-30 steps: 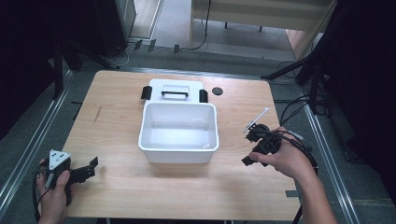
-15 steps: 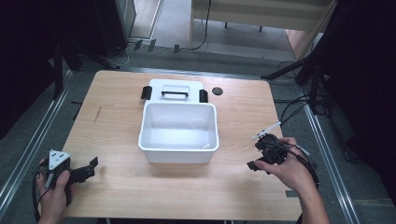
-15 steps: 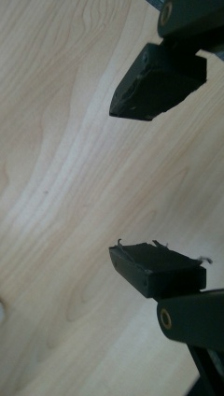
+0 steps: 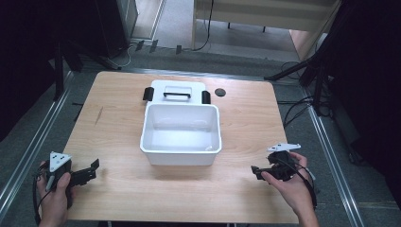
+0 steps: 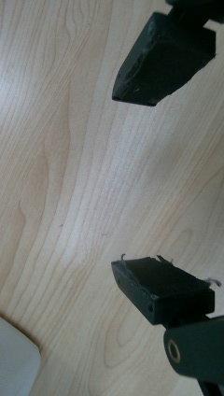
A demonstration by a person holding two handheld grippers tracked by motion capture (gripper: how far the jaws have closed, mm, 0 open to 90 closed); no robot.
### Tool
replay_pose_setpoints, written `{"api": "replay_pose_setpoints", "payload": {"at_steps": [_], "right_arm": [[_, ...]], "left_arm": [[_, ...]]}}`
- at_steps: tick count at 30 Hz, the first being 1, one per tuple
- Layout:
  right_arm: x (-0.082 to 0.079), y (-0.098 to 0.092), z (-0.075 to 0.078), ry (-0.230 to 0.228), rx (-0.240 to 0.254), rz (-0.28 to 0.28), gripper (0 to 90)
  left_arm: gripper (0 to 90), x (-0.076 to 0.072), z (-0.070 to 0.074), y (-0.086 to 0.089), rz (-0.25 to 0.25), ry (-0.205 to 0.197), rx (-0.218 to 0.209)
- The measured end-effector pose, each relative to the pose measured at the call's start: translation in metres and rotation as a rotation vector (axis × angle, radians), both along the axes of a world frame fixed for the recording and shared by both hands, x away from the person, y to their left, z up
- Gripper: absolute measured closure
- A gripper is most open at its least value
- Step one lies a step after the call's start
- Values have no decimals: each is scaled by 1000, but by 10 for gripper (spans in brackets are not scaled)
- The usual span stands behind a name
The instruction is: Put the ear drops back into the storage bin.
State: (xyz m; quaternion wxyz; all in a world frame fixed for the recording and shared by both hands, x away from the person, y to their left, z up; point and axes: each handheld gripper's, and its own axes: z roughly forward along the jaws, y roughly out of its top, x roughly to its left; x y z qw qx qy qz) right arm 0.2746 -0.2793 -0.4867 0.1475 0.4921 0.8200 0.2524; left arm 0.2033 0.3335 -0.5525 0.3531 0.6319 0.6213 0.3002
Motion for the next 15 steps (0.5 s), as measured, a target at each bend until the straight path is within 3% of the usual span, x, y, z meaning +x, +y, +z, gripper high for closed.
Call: {"api": "replay_pose_setpoints", "payload": {"at_steps": [5,8,10,15], "right_arm": [[-5,-2,-14,-46,33,-26,138],[-10,-4,-27,-105,60,-62,132],[-11,-5,-30,-120,69,-70,132],[-18,-8,-47,-223,114,-119,132]], "left_arm": [[1,0,0,0,1,-1,1],[1,0,0,0,2,-2,0],[1,0,0,0,2,-2,0],[1,0,0,0,3,-3,-1]]}}
